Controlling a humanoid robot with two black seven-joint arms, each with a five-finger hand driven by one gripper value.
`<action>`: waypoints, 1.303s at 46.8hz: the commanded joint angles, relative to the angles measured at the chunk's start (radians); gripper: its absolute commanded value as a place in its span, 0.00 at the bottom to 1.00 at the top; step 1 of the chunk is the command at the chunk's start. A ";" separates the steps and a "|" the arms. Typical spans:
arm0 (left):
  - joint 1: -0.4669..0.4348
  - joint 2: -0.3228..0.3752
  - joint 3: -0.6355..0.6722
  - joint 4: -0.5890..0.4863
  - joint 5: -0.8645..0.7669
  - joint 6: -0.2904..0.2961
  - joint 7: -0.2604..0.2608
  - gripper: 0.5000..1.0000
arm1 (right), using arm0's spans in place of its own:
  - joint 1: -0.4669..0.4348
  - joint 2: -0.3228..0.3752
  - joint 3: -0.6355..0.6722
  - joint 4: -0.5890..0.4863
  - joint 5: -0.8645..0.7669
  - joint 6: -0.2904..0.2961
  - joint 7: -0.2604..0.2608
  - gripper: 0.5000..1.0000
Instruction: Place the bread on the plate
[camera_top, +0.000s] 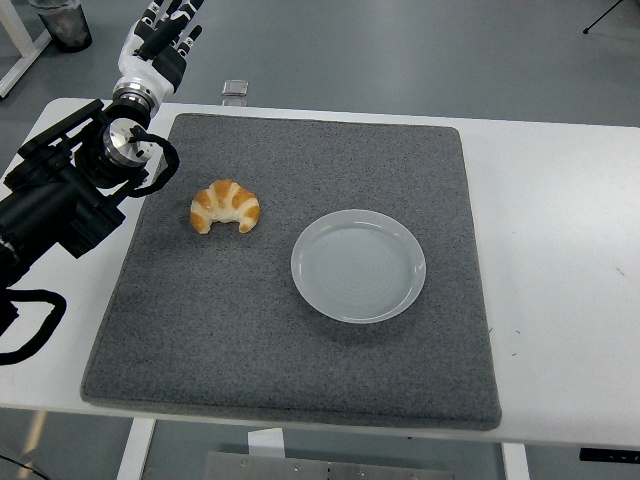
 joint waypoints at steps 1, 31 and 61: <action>0.001 0.000 0.000 0.000 0.000 0.000 0.000 0.99 | 0.000 0.000 0.000 0.000 0.000 0.000 0.000 0.90; -0.063 0.068 0.241 0.020 0.107 -0.032 0.009 0.99 | 0.000 0.000 0.000 0.000 0.000 0.000 0.000 0.90; -0.284 0.397 0.759 -0.300 0.739 -0.259 0.012 0.99 | 0.000 0.000 0.000 0.001 0.000 0.000 0.000 0.90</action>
